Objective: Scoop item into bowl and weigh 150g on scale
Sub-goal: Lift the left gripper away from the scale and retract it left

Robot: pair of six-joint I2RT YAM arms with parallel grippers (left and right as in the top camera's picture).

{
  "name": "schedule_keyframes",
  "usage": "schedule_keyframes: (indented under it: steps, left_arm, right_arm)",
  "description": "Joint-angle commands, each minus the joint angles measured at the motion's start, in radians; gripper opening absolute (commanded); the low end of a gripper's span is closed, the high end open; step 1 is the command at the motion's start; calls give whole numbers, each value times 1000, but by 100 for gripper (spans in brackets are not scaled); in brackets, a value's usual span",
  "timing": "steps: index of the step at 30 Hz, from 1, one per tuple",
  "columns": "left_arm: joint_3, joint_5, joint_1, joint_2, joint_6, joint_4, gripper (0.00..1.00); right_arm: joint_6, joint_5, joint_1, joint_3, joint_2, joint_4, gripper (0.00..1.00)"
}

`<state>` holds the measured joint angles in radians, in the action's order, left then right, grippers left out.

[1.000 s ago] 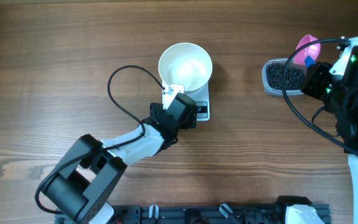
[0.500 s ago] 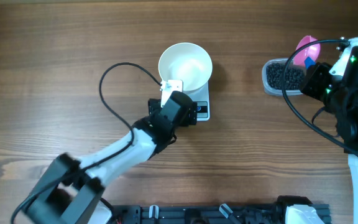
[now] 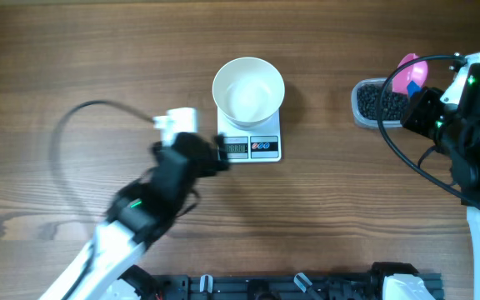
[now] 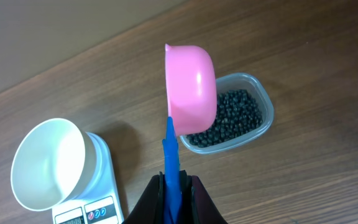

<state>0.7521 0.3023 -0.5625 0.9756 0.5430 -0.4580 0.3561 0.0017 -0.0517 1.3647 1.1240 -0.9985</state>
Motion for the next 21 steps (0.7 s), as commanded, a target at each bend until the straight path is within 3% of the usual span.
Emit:
schedule_keyframes:
  steps: [1, 9, 21]
  left_arm:
    - [-2, 9, 153, -175, 48, -85, 100]
    - [-2, 9, 402, -327, 49, -262, 100]
    - [-2, 9, 425, -320, 48, -319, 100]
  right_arm:
    - [-16, 19, -2, 8, -2, 1, 4]
    - [-15, 18, -2, 8, -2, -2, 4]
    - [-21, 18, -2, 8, -2, -24, 4]
